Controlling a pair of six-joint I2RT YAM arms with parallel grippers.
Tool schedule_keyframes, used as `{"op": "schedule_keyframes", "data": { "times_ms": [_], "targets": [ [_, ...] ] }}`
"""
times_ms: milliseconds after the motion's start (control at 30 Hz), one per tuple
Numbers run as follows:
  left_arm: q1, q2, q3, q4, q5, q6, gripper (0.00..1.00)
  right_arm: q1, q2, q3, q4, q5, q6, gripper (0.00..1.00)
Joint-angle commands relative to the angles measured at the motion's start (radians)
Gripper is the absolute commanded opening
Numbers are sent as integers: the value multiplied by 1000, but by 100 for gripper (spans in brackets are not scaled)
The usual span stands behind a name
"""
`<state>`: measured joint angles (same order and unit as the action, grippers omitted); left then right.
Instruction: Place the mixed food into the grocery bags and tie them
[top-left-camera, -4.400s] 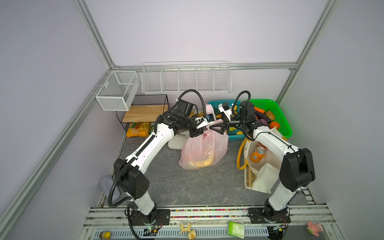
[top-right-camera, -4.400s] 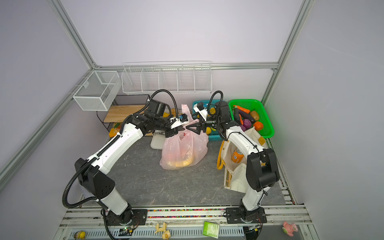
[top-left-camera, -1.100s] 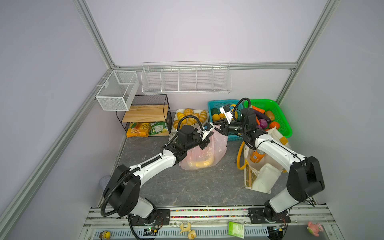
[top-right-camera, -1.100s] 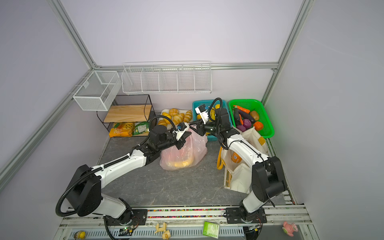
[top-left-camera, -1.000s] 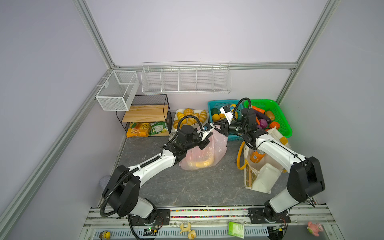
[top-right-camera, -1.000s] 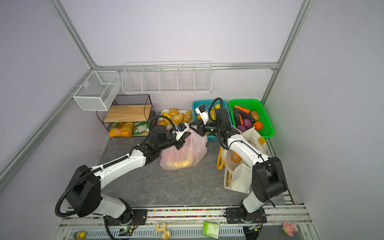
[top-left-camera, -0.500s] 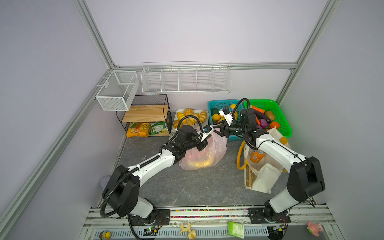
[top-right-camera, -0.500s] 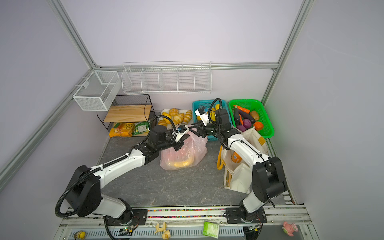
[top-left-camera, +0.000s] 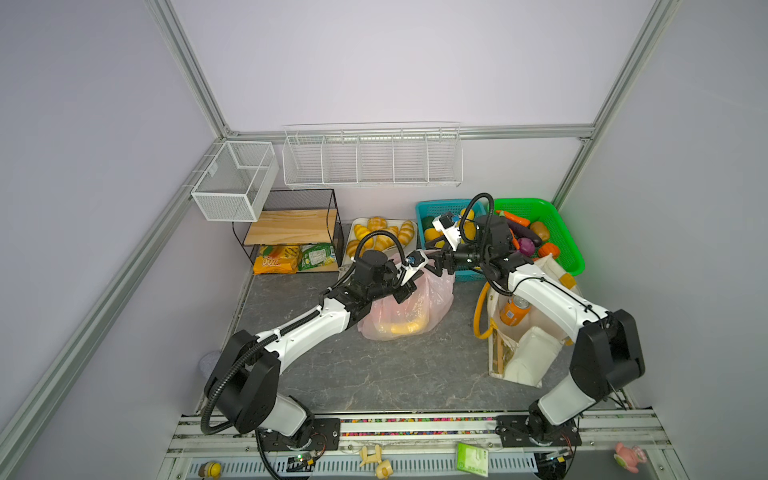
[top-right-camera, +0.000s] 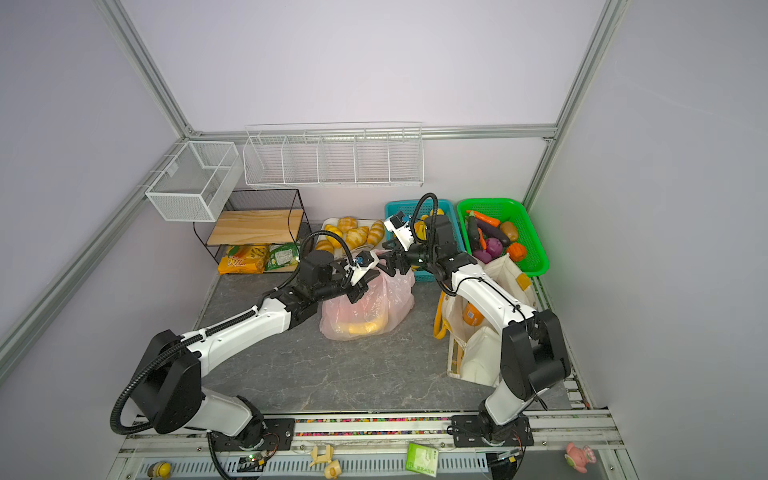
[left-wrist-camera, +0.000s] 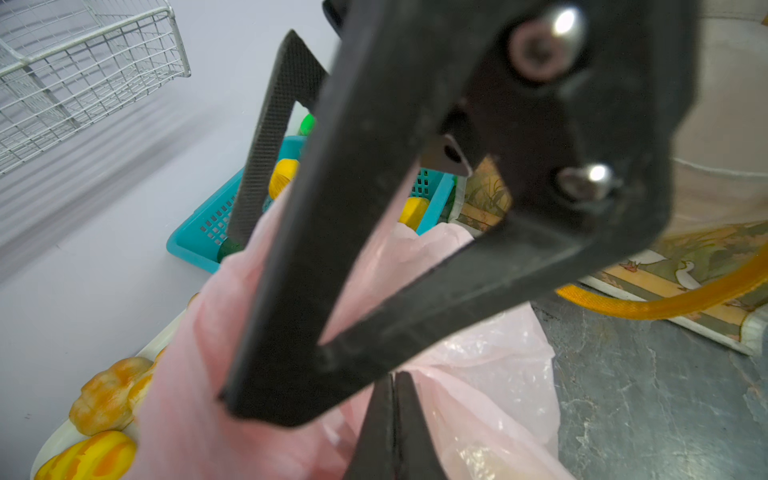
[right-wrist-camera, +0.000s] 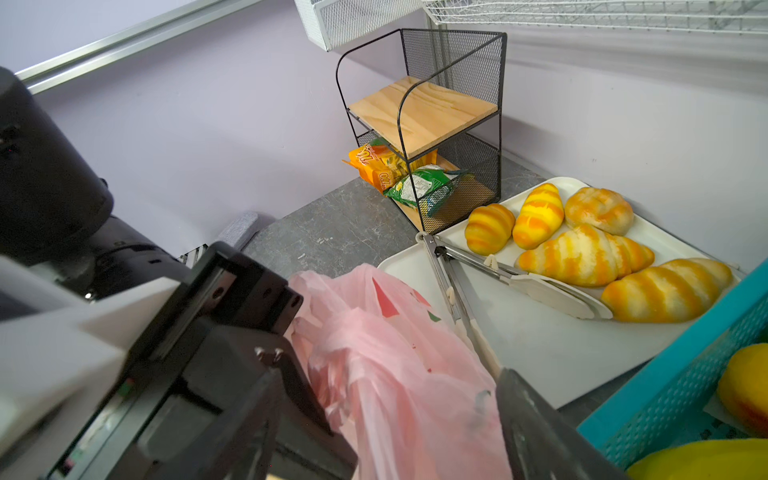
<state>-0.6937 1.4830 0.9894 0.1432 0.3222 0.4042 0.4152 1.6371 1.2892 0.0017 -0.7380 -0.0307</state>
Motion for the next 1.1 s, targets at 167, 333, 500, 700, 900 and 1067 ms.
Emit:
{"op": "schedule_keyframes", "data": {
  "times_ms": [167,333,500,700,900,1067],
  "targets": [
    [7,15,38,-16,14,25,0,3,71,47,5,-60,-49,66],
    [8,20,38,-27,-1,34,0,2,72,37,29,-87,-63,33],
    [8,5,58,-111,-13,45,26,-1,42,17,48,-96,-85,13],
    [23,-106,94,-250,137,0,53,-9,-15,-23,79,-82,-102,7],
    [121,-221,88,-197,328,-127,63,-9,-51,-48,68,-98,-139,7],
    [208,-179,170,-257,311,-136,67,-10,-71,-40,10,-126,-191,7]
  ]
}}
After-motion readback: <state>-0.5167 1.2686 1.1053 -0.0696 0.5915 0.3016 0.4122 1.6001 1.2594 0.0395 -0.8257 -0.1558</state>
